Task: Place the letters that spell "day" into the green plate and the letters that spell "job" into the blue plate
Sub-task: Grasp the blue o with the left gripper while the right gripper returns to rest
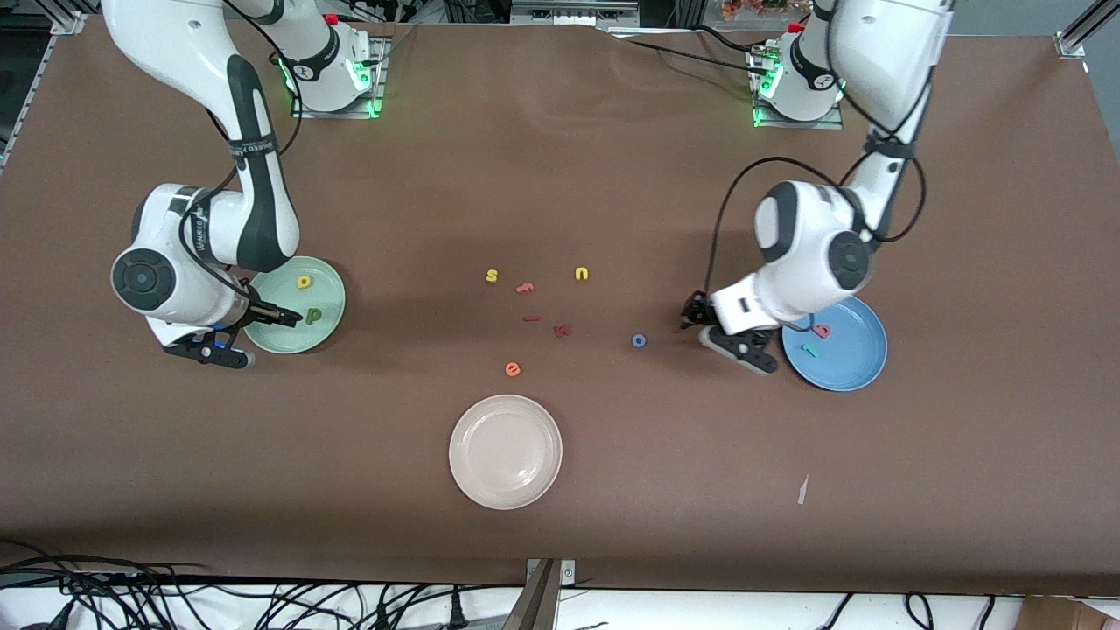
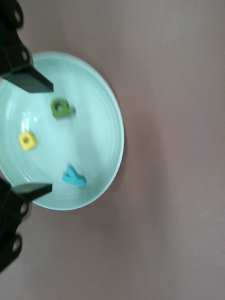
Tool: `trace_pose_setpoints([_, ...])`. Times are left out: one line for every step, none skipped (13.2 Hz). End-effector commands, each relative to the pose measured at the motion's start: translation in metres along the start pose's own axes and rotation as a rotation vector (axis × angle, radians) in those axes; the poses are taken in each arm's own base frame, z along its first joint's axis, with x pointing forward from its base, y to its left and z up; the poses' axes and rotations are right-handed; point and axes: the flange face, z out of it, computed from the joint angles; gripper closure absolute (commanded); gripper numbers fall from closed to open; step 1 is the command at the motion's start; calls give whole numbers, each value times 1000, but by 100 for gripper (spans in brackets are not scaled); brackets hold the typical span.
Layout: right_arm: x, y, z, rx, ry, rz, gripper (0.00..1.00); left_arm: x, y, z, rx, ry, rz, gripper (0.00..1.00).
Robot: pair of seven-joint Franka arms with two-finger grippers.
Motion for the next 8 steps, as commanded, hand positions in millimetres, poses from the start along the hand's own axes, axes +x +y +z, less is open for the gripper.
trace_pose_setpoints([12, -16, -82, 47, 20, -46, 0, 21, 46, 27, 3, 8, -84, 34])
trace_pose_setpoints([15, -20, -98, 50, 44, -55, 0, 27, 56, 31, 6, 11, -88, 35])
trace_pose_setpoints([16, -23, -113, 57, 69, -64, 0, 29, 60, 36, 38, 5, -56, 39])
trace_pose_setpoints([12, -26, -133, 67, 73, -78, 0, 34, 65, 38, 103, 0, 10, 41])
trace_pose_setpoints([7, -31, -157, 63, 65, -93, 0, 38, 73, 37, 153, -2, 30, 41])
trace_pose_setpoints([-5, -55, -174, 56, 62, -120, 0, 39, 74, 39, 199, -6, 29, 41])
trace_pose_setpoints([-10, -53, -188, 32, 85, -136, 0, 40, 78, 45, 229, -11, 51, 41])
trace_pose_setpoints([-17, -41, -211, 26, 121, -156, 0, 40, 81, 52, 235, -16, 60, 41])
